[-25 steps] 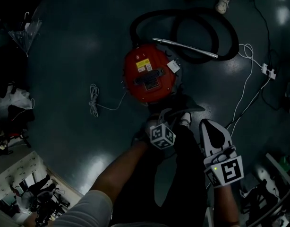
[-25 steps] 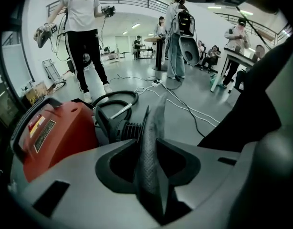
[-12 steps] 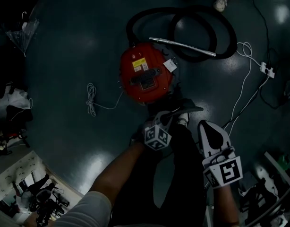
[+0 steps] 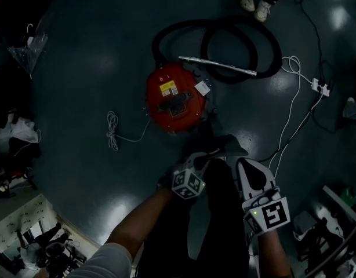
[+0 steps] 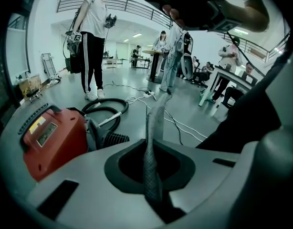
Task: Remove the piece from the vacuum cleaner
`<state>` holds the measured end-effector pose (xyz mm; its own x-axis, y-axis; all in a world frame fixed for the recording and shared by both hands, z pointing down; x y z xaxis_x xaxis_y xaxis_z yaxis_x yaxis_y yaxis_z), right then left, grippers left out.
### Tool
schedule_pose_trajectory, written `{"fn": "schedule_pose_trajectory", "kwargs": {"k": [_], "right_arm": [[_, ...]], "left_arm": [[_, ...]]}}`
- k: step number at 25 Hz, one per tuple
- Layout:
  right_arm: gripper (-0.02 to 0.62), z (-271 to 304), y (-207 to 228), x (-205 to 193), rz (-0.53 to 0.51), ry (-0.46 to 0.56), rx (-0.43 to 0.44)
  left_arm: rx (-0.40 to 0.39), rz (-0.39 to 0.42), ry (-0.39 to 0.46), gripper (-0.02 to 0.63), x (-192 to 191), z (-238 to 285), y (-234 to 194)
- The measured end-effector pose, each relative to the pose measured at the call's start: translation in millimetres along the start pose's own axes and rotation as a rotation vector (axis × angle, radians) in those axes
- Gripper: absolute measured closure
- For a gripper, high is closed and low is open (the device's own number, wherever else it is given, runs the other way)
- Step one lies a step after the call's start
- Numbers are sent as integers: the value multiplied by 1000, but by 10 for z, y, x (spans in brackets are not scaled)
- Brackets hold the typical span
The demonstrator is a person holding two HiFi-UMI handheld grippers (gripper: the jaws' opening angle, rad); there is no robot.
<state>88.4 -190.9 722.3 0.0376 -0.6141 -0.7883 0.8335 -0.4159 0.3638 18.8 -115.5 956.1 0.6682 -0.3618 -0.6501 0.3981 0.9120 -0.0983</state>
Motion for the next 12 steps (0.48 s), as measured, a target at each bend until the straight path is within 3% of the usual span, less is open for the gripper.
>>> {"fn": "schedule_pose_trajectory", "kwargs": {"k": [12], "right_arm": [[578, -952, -1059, 1021, -70, 68, 2]], "left_arm": [[-56, 22, 96, 580, 1324, -2139, 426]]}}
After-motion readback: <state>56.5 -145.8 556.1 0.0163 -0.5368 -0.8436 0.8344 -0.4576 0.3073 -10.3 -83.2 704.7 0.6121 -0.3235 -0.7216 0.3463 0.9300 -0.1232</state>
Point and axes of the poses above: the fingertips, and each gripper's own axes: z forward along the fingers, y to its right, x out of its top, the point moved 1 cm from there along -z, backward along the fingers, and after that the axes turned 3 degrees about x, right-handed, at the moved point
